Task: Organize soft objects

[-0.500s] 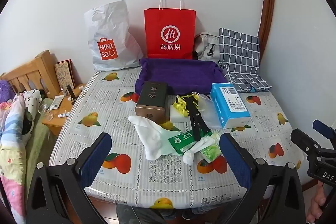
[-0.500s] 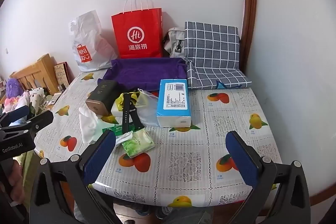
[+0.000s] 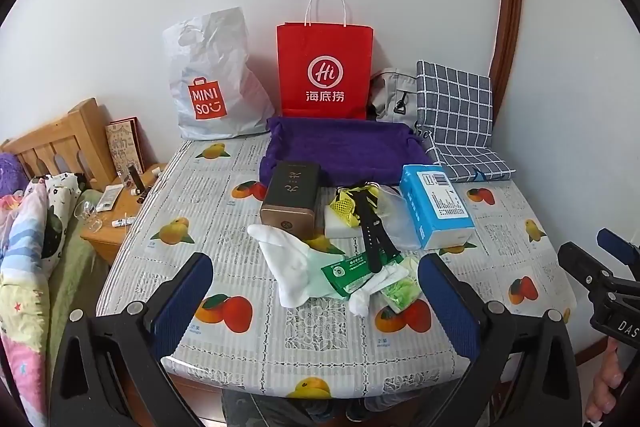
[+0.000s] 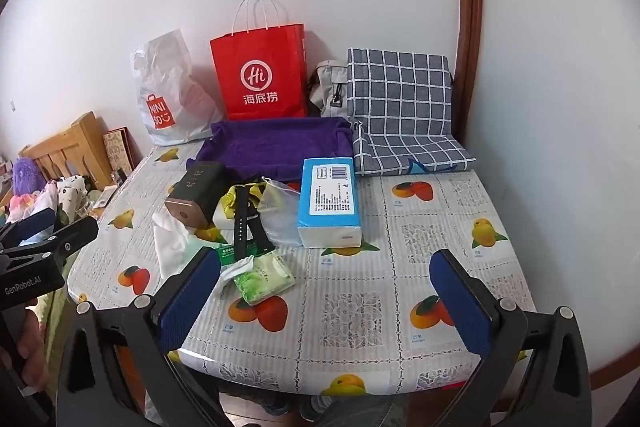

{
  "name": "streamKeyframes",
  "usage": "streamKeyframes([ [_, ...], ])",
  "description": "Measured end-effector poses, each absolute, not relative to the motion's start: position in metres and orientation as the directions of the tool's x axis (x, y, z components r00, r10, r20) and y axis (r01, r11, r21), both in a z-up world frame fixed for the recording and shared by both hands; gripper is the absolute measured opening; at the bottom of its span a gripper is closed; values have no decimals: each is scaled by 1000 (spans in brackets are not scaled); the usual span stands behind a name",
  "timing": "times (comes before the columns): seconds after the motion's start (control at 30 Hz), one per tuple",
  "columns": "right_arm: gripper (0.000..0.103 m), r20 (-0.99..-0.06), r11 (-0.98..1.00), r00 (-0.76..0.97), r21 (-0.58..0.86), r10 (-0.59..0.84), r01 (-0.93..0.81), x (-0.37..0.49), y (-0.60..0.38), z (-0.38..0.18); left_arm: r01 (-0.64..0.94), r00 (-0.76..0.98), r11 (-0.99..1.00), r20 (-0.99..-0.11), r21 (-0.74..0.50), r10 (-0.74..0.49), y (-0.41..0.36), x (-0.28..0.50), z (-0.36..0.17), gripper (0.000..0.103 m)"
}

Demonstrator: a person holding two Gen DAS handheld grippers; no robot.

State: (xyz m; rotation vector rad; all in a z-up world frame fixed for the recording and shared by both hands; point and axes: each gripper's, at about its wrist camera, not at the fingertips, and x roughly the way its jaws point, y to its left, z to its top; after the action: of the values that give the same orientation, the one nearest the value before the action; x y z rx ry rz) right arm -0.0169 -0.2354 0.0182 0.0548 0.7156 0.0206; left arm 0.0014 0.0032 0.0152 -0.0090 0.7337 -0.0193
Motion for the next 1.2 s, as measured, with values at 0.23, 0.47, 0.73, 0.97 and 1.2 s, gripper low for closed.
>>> streamKeyframes([
  [0.23,103,-649,998,760,62,45,-7,-19,-235,10,17,749,1000,-662,-14,-22,5,-3,18,103],
  [0.47,103,-648,998,761,62,46,-8,-19,-235,12,15,751,1000,-660,-13,-20,5,-4,16,103],
  [0.73,103,-644,998,763,65,49,-8,-20,-235,12,17,752,1000,-659,-14,-22,5,-4,15,103],
  [0.97,103,-639,998,767,67,50,-9,-20,-235,14,16,751,1000,-660,-14,-21,7,-5,18,103],
  [1.2,103,-638,997,768,72,54,-11,-21,-235,13,15,751,1000,-659,-16,-22,8,-5,19,103],
])
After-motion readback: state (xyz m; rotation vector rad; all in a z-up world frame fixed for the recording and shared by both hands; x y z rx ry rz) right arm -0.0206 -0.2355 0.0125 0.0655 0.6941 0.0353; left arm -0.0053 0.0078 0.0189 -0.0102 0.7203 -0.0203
